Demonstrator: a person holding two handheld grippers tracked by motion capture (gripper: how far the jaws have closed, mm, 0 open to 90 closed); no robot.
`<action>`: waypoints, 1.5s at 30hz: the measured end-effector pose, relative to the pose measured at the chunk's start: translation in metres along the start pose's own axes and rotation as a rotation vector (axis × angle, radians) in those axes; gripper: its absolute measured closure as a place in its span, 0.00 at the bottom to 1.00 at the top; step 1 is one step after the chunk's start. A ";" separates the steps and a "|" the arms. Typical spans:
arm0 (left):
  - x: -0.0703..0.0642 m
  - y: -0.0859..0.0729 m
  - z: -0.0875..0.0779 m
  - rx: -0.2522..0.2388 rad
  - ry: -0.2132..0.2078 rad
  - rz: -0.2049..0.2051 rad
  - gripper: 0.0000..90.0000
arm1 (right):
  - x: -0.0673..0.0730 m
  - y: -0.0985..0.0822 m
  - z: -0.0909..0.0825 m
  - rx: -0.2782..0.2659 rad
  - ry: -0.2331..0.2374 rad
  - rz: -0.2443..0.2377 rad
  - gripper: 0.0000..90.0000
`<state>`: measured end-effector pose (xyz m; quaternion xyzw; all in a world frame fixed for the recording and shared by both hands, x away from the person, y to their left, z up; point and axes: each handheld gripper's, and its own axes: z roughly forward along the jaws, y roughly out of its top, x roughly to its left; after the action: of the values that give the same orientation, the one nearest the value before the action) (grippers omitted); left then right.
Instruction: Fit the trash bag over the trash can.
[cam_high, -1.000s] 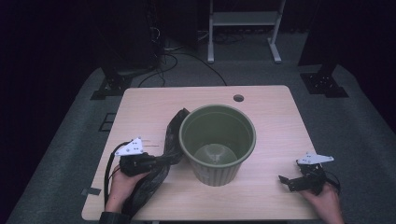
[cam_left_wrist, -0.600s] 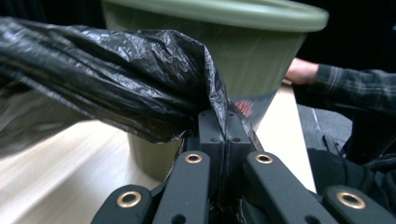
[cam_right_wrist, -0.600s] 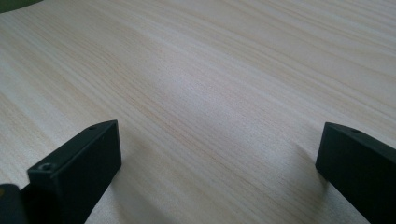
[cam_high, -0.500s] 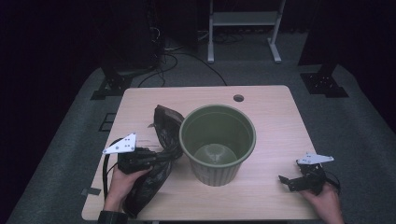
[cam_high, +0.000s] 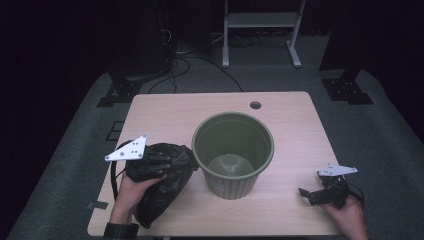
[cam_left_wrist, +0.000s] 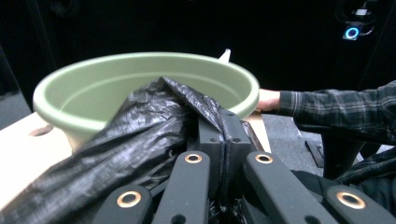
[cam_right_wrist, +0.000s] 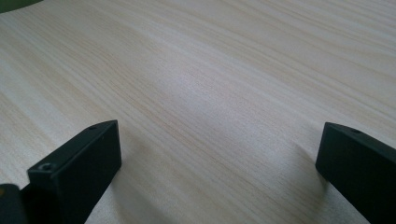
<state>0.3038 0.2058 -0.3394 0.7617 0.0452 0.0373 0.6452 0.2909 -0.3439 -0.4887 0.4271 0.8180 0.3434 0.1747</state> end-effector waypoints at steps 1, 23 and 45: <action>-0.001 0.003 0.000 -0.002 -0.004 0.007 0.99 | 0.000 0.000 0.000 0.000 0.000 0.000 0.00; 0.006 0.084 0.035 -0.069 -0.137 0.100 0.99 | 0.000 0.000 0.000 -0.001 0.001 0.000 0.00; 0.017 0.124 0.105 -0.110 -0.320 0.101 0.99 | 0.000 0.000 0.000 0.000 0.001 0.000 0.00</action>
<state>0.3358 0.0846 -0.2340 0.7227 -0.0984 -0.0498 0.6823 0.2913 -0.3440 -0.4887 0.4267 0.8181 0.3437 0.1744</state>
